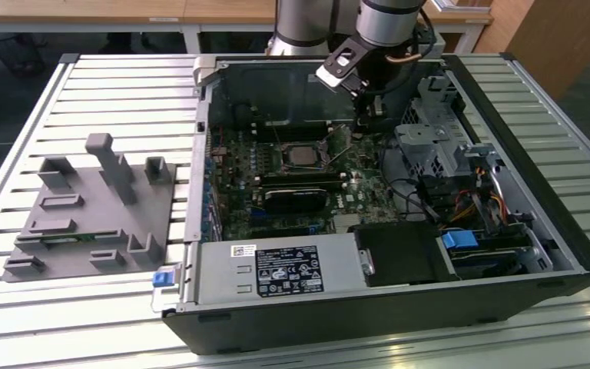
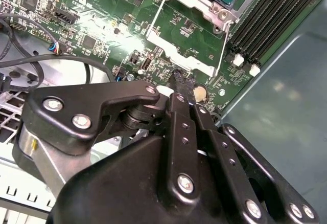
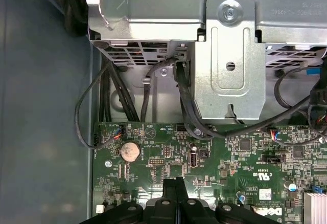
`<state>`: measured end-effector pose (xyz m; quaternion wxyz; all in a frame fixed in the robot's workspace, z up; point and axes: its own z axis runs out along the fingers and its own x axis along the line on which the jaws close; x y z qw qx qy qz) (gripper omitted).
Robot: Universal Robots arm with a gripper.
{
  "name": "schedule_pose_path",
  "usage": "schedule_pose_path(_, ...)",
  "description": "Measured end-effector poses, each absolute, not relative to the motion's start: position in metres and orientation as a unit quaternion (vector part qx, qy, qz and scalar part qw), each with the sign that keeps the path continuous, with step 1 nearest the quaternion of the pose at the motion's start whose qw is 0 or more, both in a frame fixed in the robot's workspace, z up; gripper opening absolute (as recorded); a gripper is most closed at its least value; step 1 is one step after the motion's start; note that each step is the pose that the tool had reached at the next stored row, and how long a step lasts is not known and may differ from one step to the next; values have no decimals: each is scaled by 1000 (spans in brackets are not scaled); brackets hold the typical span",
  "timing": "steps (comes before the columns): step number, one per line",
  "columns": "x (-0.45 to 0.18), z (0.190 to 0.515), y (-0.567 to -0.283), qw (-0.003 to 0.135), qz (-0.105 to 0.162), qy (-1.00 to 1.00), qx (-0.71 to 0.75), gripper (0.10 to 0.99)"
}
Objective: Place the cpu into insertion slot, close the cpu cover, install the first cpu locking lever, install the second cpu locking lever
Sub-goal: 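Close the cpu cover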
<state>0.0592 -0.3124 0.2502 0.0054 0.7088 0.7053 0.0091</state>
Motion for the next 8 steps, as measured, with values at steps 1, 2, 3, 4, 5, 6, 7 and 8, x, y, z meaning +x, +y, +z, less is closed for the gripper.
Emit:
schedule_pose_path(1, 60, 250, -312, 5, 9, 705, 709, 106)
schedule_pose_path(2, 60, 249, -312, 4, 8, 705, 709, 106)
schedule_pose_path(3, 60, 248, -312, 4, 8, 705, 709, 106)
schedule_pose_path(4, 60, 247, -312, 4, 8, 705, 709, 106)
schedule_pose_path(5, 60, 247, -312, 4, 7, 705, 709, 106)
schedule_pose_path(6, 60, 247, -312, 4, 7, 705, 709, 106)
schedule_pose_path(7, 60, 247, -312, 4, 7, 705, 709, 106)
schedule_pose_path(8, 59, 247, -312, 4, 7, 705, 709, 106)
